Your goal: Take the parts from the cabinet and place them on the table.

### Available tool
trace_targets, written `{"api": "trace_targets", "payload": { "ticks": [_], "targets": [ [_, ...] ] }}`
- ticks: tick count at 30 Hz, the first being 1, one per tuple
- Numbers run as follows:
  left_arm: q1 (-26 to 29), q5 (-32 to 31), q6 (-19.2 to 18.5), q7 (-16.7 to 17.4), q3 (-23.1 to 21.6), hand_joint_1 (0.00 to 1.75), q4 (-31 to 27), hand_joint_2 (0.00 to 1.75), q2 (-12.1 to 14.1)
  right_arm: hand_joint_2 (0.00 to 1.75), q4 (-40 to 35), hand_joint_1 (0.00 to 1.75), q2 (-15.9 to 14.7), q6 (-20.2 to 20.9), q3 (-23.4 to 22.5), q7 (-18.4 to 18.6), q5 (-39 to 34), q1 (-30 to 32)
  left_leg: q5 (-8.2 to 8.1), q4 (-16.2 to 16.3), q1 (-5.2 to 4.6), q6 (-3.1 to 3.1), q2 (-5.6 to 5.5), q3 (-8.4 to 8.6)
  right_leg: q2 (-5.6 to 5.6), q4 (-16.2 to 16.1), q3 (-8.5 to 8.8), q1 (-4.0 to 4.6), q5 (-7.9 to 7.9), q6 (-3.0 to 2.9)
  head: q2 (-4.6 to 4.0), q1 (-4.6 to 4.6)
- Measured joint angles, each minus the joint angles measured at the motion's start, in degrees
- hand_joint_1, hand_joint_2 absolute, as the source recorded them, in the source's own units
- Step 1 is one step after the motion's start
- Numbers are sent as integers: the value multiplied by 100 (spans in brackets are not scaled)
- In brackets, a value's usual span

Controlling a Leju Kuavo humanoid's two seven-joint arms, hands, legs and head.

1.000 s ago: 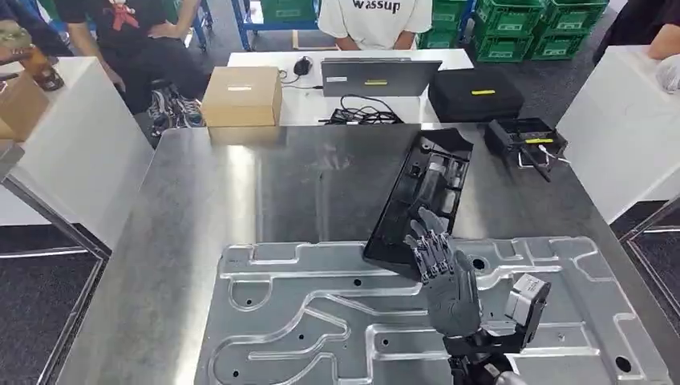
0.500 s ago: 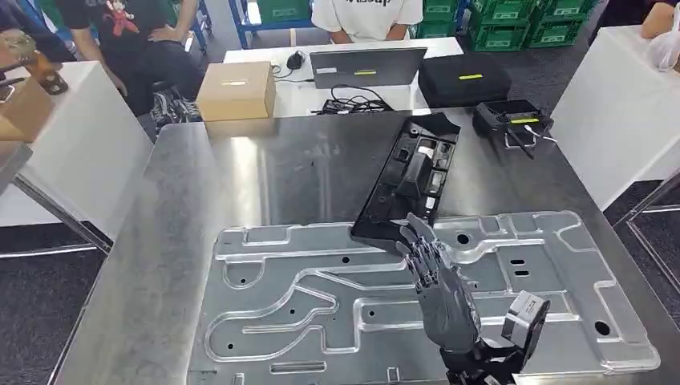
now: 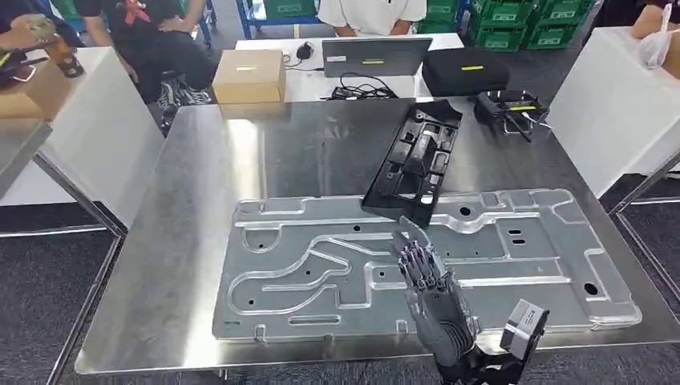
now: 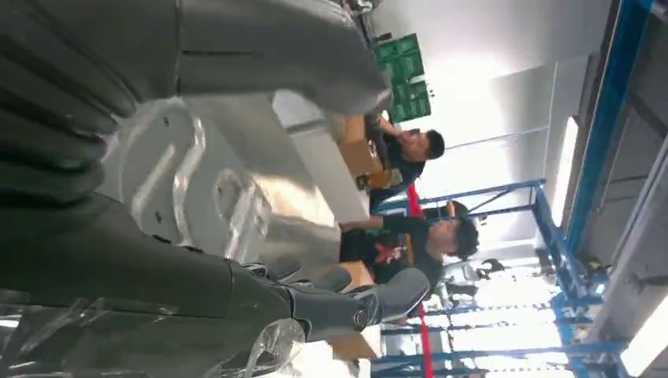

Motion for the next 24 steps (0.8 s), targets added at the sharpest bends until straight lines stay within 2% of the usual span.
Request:
{"api": "trace_targets", "payload": {
  "ticks": [1, 2, 3, 4, 5, 6, 7, 8, 9, 10, 12, 13, 14, 16, 17, 18, 23, 24],
  "targets": [
    [6, 9, -7, -2, 2, 0, 0, 0, 0, 175, -17, 0, 0, 28, 2, -9, 0, 43, 63, 1, -12, 27, 6, -72, 0, 446, -120, -9, -378, 4, 2, 4],
    [6, 11, -20, -7, 2, 0, 0, 0, 0, 175, -24, 0, 2, 55, 4, -22, 0, 72, 137, 7, -18, 25, 12, -164, 7, 976, -242, 3, -677, 19, 0, 2],
    [5, 24, -20, -9, 2, 0, 0, 0, 0, 175, -30, 0, 0, 74, 2, -35, 0, 102, 203, 16, -28, 24, 23, -256, 11, 1376, -302, 5, -756, 31, 2, 2],
    [7, 35, -20, -11, 2, 0, 0, 0, 0, 175, -37, 0, 0, 85, 2, -44, -2, 134, 258, 20, -32, 17, 33, -330, 11, 1536, -270, 4, -666, 35, 2, 4],
    [6, 39, -20, -9, 2, 0, 0, 0, 0, 175, -39, 0, 0, 103, 2, -50, -4, 162, 313, 33, -32, 6, 38, -377, 11, 1481, -138, 4, -482, 38, 2, 2],
    [4, 50, -17, -9, 2, 0, 0, 0, 2, 175, -48, 0, 0, 118, 2, -59, -4, 178, 369, 60, -28, -12, 42, -471, 10, 1148, 159, -1, -218, 38, 2, 4],
    [3, 50, -17, -9, 2, 0, 0, 0, 0, 175, -55, 0, 0, 125, 2, -63, -4, 186, 410, 104, -21, -39, 41, -550, 10, 638, 533, -13, -73, 44, 2, 2],
    [3, 50, -17, -11, 2, 0, 0, 0, 2, 175, -70, 0, 0, 127, 2, -66, -7, 190, 433, 167, -25, -68, 40, -609, 10, 100, 929, -24, -90, 50, 2, 4],
    [-2, 50, -17, -11, 2, 0, 0, 0, 2, 175, -89, 0, 2, 135, 4, -68, -7, 189, 438, 242, -63, -88, 40, -689, 16, -386, 1219, 10, -241, 49, 2, 4],
    [-6, 50, -17, -13, 2, 0, 0, 0, 4, 175, -107, 0, 2, 144, 2, -76, -7, 193, 475, 278, -65, -128, 41, -724, 26, -508, 1255, 21, -334, -12, 2, 0],
    [-4, 50, -17, -11, 2, 0, 0, 0, 7, 175, -111, 0, 2, 151, 2, -100, -26, 221, 591, 275, -42, -188, 41, -772, 22, -468, 1166, 54, -285, -95, 2, -2],
    [10, 50, -20, -11, 2, 0, 0, 0, 11, 175, -111, 0, 4, 155, 2, -118, -46, 248, 620, 291, -28, -214, 35, -788, -6, -488, 1132, 41, -237, -165, 2, -2],
    [27, 50, -20, -11, 2, 0, 0, 0, 15, 175, -111, 0, 7, 162, 2, -131, -66, 266, 499, 362, 11, -240, 25, -827, -49, -496, 1091, 28, -180, -218, 0, 2],
    [42, 37, -26, -4, 2, 0, 0, 0, 15, 175, -111, 0, 15, 186, 2, -188, -87, 309, -307, 1083, 32, -335, 26, -1074, -43, -494, 912, 26, -29, -288, 0, -2],
    [39, 26, -24, -2, 2, 0, 0, 0, 15, 175, -111, 0, 24, 197, 0, -212, -134, 345, -618, 1564, 44, -365, 25, -1195, -44, -489, 809, 29, 49, -287, 0, -4],
    [36, 20, -24, 2, 2, 0, 0, 0, 15, 175, -111, 0, 24, 221, 0, -234, -153, 375, -760, 1913, 48, -378, 25, -1264, -45, -487, 723, 35, 107, -287, 0, -4],
    [36, 11, -24, 4, 2, 0, 0, 0, 15, 175, -109, 0, 24, 231, 0, -245, -170, 385, -780, 2011, 49, -379, 26, -1275, -45, -487, 693, 35, 129, -288, 0, -4],
    [41, 7, -20, 11, 2, 0, 0, 0, 17, 175, -100, 0, 24, 280, -2, -282, -208, 433, -678, 2186, 49, -375, 25, -1204, -45, -483, 560, 39, 224, -283, 0, -4]
  ]
}}
